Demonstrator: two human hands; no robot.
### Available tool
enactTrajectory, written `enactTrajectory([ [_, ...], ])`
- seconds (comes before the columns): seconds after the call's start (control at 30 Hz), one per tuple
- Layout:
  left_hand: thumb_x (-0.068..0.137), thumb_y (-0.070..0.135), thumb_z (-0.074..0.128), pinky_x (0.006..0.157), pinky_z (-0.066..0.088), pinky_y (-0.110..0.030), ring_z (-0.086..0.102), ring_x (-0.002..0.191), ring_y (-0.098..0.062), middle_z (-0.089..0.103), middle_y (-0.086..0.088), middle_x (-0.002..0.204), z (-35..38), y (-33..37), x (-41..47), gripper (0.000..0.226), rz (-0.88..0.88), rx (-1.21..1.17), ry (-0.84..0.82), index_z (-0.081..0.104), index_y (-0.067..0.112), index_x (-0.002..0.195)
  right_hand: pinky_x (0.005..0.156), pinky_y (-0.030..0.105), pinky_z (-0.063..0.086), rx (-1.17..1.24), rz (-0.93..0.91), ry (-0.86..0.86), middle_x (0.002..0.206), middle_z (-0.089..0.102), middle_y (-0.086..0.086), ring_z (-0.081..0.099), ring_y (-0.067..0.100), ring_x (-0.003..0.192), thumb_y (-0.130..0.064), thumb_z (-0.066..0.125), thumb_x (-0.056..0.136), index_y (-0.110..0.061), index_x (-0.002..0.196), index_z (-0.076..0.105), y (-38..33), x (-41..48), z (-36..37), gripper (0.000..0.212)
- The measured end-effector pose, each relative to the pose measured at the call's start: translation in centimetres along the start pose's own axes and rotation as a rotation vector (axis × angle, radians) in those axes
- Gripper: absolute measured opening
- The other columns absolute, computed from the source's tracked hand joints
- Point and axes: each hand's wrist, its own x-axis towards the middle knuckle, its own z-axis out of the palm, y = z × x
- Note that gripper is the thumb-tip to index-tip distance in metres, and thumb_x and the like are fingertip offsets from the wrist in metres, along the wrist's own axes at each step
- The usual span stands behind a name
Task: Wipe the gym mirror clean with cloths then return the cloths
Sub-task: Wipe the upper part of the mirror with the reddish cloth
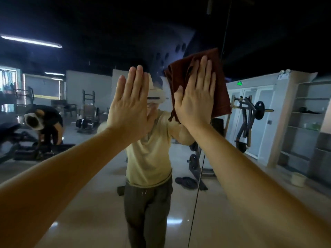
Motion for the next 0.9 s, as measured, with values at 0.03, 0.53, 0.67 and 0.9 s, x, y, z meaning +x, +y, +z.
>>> enactTrajectory([
  [0.03,0.11,0.048,0.022,0.131,-0.005,-0.049,-0.012,0.162,-0.032,-0.012,-0.02,0.173,0.3,0.2,-1.5,0.078,0.004,-0.031,0.018,-0.005,0.0,0.165,0.131,0.05,0.01,0.004,-0.023,0.003,0.171,0.013,0.024,0.009,0.036,0.16,-0.035,0.037,0.101,0.005,0.162,0.015,-0.2,-1.7,0.4,0.076],
  [0.53,0.107,0.06,0.027,0.131,0.0,-0.052,-0.002,0.162,-0.036,-0.005,-0.021,0.174,7.1,0.4,-14.6,0.088,0.031,-0.105,-0.008,0.002,-0.002,0.165,0.13,0.043,-0.008,0.027,-0.639,-0.483,0.174,0.002,0.012,-0.002,0.026,0.162,-0.035,0.058,0.09,-0.009,0.166,0.006,4.1,-28.5,-0.7,0.096],
  [0.67,0.108,0.061,0.025,0.131,0.002,-0.053,-0.001,0.162,-0.035,-0.005,-0.02,0.174,7.5,0.2,-14.9,0.088,0.04,-0.105,-0.003,0.001,0.0,0.166,0.131,0.043,-0.006,0.087,-0.243,-0.249,0.174,0.006,0.014,-0.003,0.027,0.162,-0.036,0.045,0.094,-0.005,0.164,0.015,2.5,-18.1,-0.2,0.082],
  [0.9,0.108,0.045,0.025,0.131,0.004,-0.051,0.005,0.162,-0.035,0.003,-0.019,0.175,8.0,-0.7,-15.3,0.074,0.108,-0.144,0.102,0.007,0.002,0.166,0.131,0.047,-0.002,0.185,-0.157,-0.192,0.174,-0.005,0.011,0.002,0.028,0.162,-0.038,0.033,0.106,-0.008,0.166,0.005,-3.6,-27.1,3.2,0.072],
])
